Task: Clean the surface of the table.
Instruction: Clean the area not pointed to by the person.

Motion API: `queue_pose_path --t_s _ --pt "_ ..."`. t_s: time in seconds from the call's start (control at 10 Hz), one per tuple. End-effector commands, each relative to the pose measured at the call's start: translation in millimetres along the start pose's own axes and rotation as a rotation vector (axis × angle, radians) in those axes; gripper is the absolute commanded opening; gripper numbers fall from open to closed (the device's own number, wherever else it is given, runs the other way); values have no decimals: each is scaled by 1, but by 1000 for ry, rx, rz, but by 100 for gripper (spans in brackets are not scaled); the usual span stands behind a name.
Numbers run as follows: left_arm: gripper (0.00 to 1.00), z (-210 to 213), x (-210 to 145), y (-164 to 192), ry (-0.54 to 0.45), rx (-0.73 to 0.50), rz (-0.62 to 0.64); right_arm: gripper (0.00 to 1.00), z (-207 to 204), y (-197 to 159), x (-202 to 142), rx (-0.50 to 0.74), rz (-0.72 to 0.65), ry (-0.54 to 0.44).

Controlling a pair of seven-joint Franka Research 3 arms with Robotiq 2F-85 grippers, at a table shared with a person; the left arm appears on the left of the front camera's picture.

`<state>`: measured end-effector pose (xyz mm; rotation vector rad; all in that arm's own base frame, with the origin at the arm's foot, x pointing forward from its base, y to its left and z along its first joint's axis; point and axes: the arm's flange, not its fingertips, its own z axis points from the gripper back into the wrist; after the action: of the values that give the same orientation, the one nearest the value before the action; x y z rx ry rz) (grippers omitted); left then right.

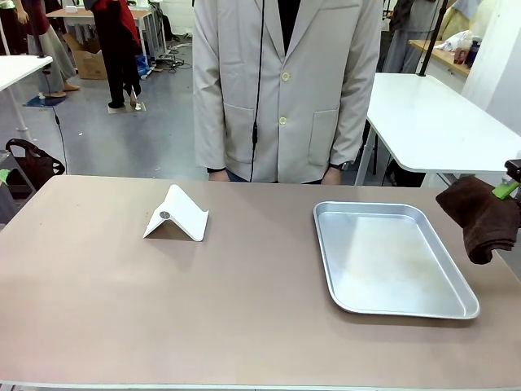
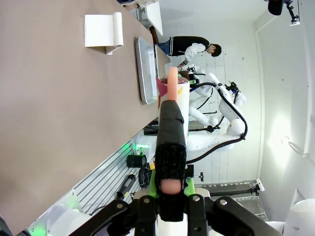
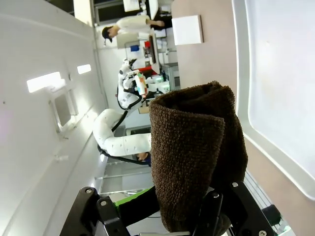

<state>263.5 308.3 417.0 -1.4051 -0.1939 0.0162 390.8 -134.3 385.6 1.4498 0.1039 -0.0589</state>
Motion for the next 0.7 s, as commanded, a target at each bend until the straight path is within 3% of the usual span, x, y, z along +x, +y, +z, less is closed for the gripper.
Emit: queue_pose_path --t_s 0.0,0.6 --pt "22 -2 0 -5 -10 -9 9 0 3 5 0 13 10 0" --pt "22 -2 0 -5 -10 -9 9 0 3 5 0 13 10 0"
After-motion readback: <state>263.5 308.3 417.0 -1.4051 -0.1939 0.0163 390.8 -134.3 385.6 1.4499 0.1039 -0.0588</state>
